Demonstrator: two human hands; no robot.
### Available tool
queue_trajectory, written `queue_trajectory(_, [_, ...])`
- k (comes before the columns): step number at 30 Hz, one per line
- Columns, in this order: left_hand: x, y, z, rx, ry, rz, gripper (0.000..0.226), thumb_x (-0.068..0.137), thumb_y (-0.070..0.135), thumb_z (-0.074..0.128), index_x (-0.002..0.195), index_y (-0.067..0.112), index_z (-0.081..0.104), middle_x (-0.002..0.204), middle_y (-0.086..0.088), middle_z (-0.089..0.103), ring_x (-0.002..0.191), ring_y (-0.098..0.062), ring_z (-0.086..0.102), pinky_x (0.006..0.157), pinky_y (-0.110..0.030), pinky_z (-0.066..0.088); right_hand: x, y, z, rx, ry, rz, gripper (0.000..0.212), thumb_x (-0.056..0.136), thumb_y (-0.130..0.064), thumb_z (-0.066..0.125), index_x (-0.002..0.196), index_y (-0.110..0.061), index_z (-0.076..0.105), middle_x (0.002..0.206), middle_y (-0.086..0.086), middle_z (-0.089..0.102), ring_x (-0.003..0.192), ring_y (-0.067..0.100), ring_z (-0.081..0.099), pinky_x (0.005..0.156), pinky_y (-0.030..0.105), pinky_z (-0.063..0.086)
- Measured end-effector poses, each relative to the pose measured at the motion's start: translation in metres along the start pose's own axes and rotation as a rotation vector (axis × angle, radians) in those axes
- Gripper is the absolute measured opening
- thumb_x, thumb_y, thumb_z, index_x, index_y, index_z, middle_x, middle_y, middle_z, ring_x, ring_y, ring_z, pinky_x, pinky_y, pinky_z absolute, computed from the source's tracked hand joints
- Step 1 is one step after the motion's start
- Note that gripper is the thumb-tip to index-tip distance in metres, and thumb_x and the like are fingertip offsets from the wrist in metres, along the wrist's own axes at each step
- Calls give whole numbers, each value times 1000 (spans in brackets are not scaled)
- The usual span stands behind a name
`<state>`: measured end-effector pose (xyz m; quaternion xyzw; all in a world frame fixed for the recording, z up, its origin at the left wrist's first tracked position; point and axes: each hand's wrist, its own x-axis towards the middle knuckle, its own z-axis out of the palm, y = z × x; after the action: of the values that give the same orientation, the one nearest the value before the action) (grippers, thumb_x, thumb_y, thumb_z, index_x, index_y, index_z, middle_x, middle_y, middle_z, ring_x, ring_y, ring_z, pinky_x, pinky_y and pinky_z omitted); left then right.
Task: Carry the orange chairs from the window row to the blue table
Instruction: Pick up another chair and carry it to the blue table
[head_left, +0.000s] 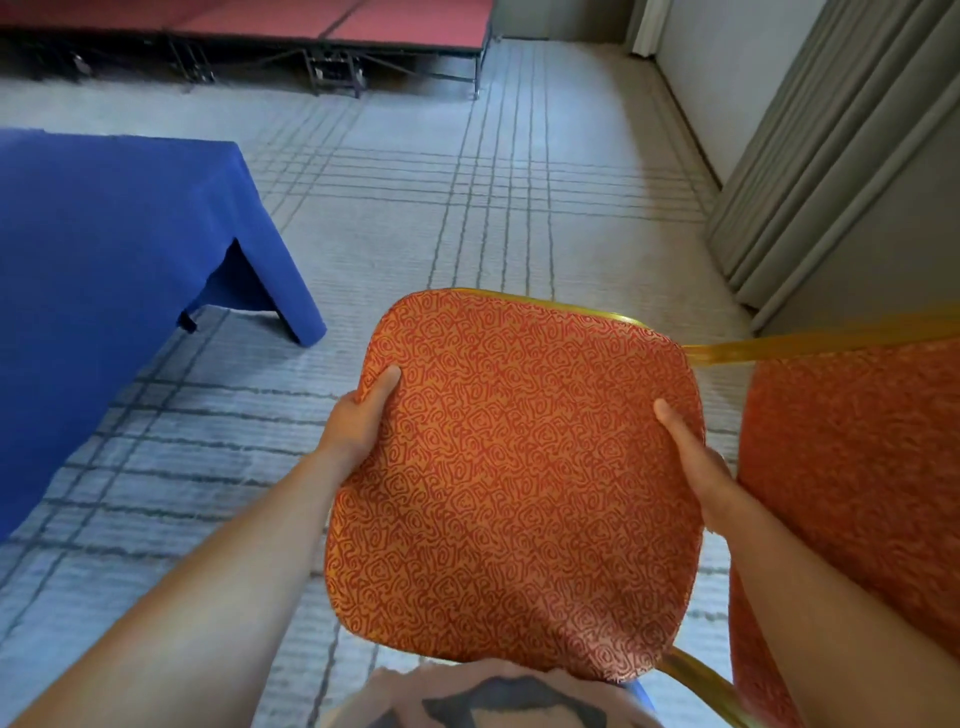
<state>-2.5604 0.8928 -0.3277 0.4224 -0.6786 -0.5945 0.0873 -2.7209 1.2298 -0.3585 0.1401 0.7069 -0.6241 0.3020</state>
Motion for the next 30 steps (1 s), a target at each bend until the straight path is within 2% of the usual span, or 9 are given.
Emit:
queue_trajectory(4, [105,47,20,32,30,-11,69,81,69,52,119,12,63,106,-5,62,102,-24,58,91,-31,41,98,-74,32,-16,-25,-30,86,56,-79,75,123,-25,64,111,3,72,104,25,67,100,41,49])
queue_trajectory(7, [176,94,38,13,53,-21,74,79,72,51,122,14,62,111,-6,63,104,-25,58,93,-32,41,175,-134,43,-18,-44,5,104,42,-84,79,127,-27,65,113,3,74,104,28,70,102,50,49])
queue_trajectory(10, [228,123,51,-9,52,-59,79,75,77,51,122,14,62,113,-6,64,99,-22,57,90,-31,40,232,-183,60,-34,-95,14,104,41,-83,80,128,-28,65,115,4,73,105,27,70,101,51,50])
queue_trajectory(12, [261,138,54,2,87,-96,101,60,89,48,125,13,61,118,-8,64,104,-25,59,92,-34,42,259,-209,82,-46,-150,16,93,44,-79,80,120,-26,67,108,5,75,99,26,71,90,45,56])
queue_trajectory(14, [292,150,51,-10,115,-104,111,50,93,47,128,14,59,122,-9,63,110,-27,58,96,-37,42,281,-230,103,-50,-192,18,92,36,-79,80,112,-28,68,100,5,77,95,25,72,77,37,57])
queue_trajectory(19, [386,177,47,-16,144,-160,117,44,97,49,130,17,57,122,-7,63,109,-27,59,101,-45,43,372,-276,152,-95,-198,78,107,40,-82,80,130,-27,64,115,9,73,109,31,68,104,55,48])
queue_trajectory(22, [447,192,41,-28,133,-170,103,57,91,50,127,16,59,119,-8,64,104,-25,60,97,-40,45,423,-303,191,-116,-196,99,106,42,-84,78,131,-28,63,116,9,73,109,30,68,105,54,46])
queue_trajectory(25, [528,212,29,-12,136,-162,87,75,79,48,129,11,58,123,-10,62,110,-29,58,92,-34,41,476,-341,242,-124,-182,51,102,46,-85,74,133,-32,60,120,6,70,112,28,65,107,52,44])
queue_trajectory(30, [653,278,-7,-23,175,-71,76,81,73,50,126,12,58,118,-5,63,103,-25,58,86,-29,39,566,-422,328,-105,-178,-17,103,47,-86,76,134,-32,60,125,7,68,115,30,64,108,54,44])
